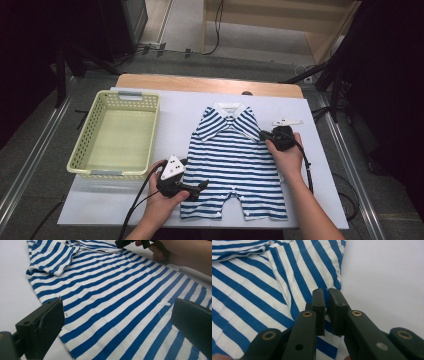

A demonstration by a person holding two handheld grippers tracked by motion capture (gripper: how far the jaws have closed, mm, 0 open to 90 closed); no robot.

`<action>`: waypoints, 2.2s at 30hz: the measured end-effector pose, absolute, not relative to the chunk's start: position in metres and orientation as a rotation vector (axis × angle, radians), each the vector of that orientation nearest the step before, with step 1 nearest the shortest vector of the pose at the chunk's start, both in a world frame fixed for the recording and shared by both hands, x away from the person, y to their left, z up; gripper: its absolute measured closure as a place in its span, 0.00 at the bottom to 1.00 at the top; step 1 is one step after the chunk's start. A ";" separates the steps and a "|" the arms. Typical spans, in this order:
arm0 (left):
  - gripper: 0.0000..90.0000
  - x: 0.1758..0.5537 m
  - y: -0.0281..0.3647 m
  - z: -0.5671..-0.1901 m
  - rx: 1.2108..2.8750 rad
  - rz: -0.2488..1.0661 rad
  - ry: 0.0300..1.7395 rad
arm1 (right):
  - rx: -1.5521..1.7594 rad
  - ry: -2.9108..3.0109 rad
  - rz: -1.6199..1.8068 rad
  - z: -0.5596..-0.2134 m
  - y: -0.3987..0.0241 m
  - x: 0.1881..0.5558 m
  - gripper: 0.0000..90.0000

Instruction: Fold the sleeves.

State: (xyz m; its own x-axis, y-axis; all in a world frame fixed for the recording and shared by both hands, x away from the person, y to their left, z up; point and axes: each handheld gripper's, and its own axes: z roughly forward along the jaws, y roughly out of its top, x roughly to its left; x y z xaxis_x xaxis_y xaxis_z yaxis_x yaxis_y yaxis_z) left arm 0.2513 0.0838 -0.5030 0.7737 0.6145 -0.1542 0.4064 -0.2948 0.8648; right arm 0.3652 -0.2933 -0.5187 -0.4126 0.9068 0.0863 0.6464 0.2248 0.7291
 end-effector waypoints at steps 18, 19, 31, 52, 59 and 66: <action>0.00 0.251 0.083 -0.503 1.930 0.253 0.772 | 1.343 2.088 1.149 -0.499 -0.308 0.312 0.24; 0.00 0.251 0.083 -0.503 1.929 0.253 0.772 | 1.348 2.084 1.153 -0.497 -0.309 0.308 0.22; 0.00 0.251 0.084 -0.503 1.931 0.254 0.767 | 1.336 2.026 1.195 -0.492 -0.326 0.269 0.13; 0.00 0.249 0.084 -0.503 1.927 0.265 0.771 | 1.342 1.980 1.249 -0.502 -0.357 0.213 0.00; 0.00 0.249 0.084 -0.503 1.925 0.273 0.771 | 1.348 1.974 1.229 -0.509 -0.368 0.201 0.00; 0.00 0.249 0.085 -0.502 1.924 0.271 0.771 | 1.343 1.960 1.226 -0.511 -0.377 0.191 0.00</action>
